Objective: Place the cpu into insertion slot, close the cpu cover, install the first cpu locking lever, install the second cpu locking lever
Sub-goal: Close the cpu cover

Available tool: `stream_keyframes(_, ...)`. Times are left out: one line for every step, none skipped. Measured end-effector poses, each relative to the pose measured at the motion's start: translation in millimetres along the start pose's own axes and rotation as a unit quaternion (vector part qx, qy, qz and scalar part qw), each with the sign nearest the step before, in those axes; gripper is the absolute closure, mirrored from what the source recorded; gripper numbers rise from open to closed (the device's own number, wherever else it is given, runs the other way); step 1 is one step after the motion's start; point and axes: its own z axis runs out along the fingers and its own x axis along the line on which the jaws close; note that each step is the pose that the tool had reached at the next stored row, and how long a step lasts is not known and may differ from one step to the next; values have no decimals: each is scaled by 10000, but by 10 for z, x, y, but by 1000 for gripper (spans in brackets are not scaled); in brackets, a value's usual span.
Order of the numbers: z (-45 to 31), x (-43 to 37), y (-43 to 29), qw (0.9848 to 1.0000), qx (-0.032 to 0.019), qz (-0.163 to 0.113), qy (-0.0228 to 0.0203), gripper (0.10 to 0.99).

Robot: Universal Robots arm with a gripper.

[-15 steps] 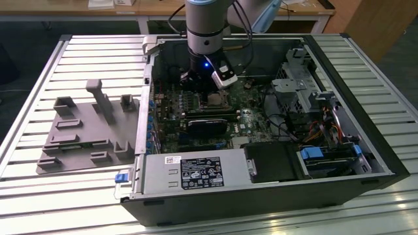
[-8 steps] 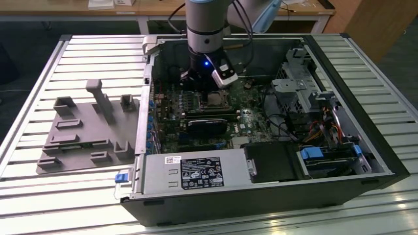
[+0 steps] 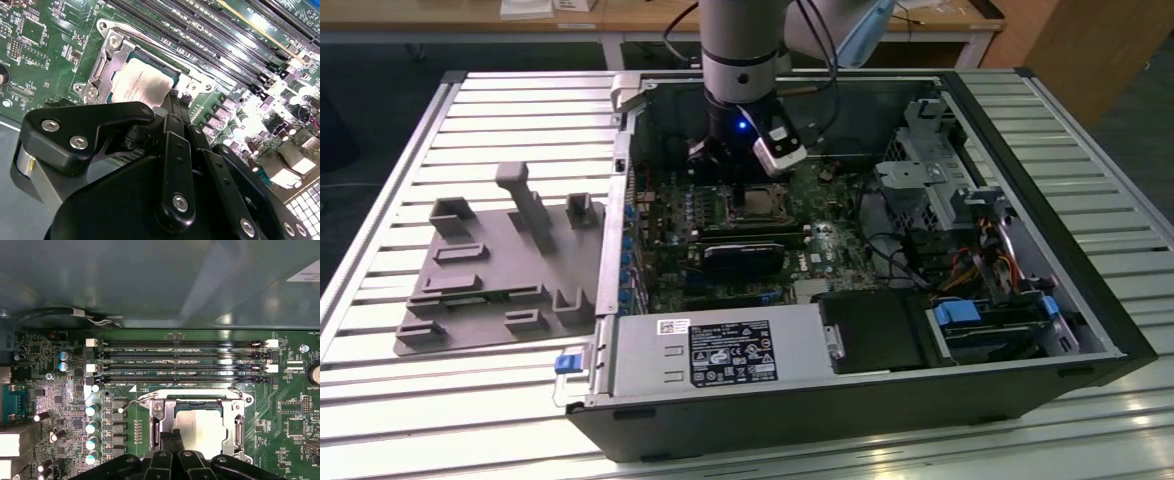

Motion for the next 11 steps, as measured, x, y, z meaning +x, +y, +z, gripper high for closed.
stream_keyframes(-1,-3,0,10000,1,0,1,980)
stream_keyframes(0,-16,1,10000,1,0,1,980)
stream_keyframes(0,-39,1,10000,2,0,1,980)
stream_keyframes(2,-66,2,10000,1,0,0,980)
stream_keyframes(2,-93,2,10000,1,0,0,980)
stream_keyframes(4,-122,3,10000,1,0,1,980)
stream_keyframes(4,-149,3,10000,1,0,1,980)
stream_keyframes(5,-172,4,10000,1,0,1,980)
stream_keyframes(6,-189,4,10000,1,0,1,980)
stream_keyframes(6,-199,4,10000,1,0,1,980)
stream_keyframes(7,-207,4,10000,1,0,0,980)
